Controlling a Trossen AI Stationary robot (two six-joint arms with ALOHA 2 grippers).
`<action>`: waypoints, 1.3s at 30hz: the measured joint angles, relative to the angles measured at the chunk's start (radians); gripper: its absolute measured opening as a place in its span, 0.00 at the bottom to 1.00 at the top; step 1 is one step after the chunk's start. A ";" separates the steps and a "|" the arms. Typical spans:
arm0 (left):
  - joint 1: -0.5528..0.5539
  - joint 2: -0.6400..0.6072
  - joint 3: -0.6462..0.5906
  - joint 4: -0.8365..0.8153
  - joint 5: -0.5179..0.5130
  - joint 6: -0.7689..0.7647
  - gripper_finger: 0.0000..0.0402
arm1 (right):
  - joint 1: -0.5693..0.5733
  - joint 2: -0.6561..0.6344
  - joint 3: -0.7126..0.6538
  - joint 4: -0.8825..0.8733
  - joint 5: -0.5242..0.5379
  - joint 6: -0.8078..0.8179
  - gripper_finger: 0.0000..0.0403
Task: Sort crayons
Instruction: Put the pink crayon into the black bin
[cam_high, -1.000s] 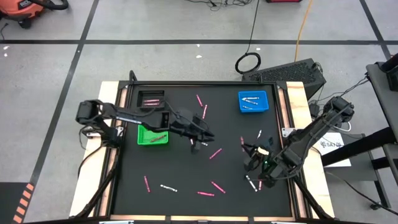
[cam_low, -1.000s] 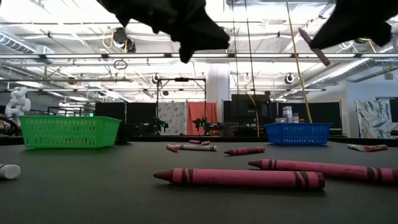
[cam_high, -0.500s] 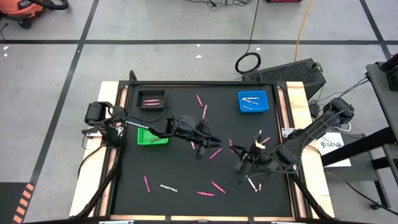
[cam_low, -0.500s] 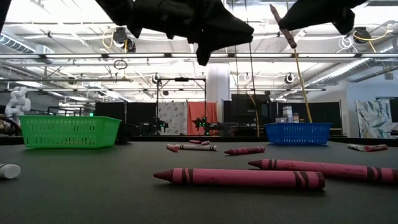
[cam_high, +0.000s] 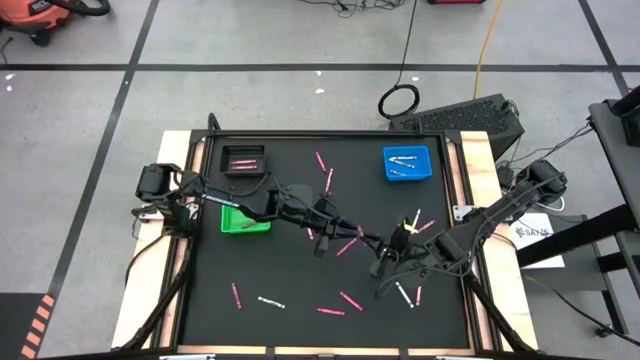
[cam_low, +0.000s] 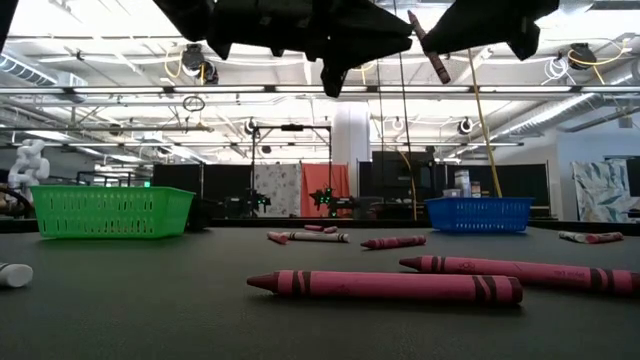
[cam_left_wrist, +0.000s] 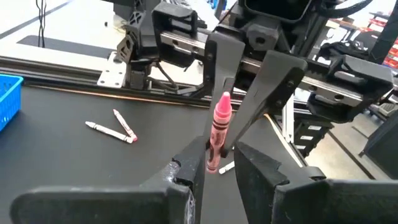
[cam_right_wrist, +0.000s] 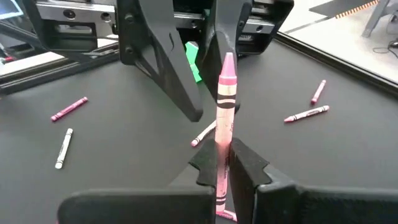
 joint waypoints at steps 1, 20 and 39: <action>0.000 0.000 0.000 0.000 0.001 0.000 0.22 | -0.003 0.004 0.000 0.001 0.000 0.000 0.01; 0.003 0.000 0.000 0.018 0.015 0.000 0.22 | -0.040 0.021 0.000 0.090 -0.052 -0.068 0.01; 0.003 0.000 0.000 0.013 -0.008 0.036 0.02 | -0.065 0.020 0.000 0.091 -0.077 -0.075 0.01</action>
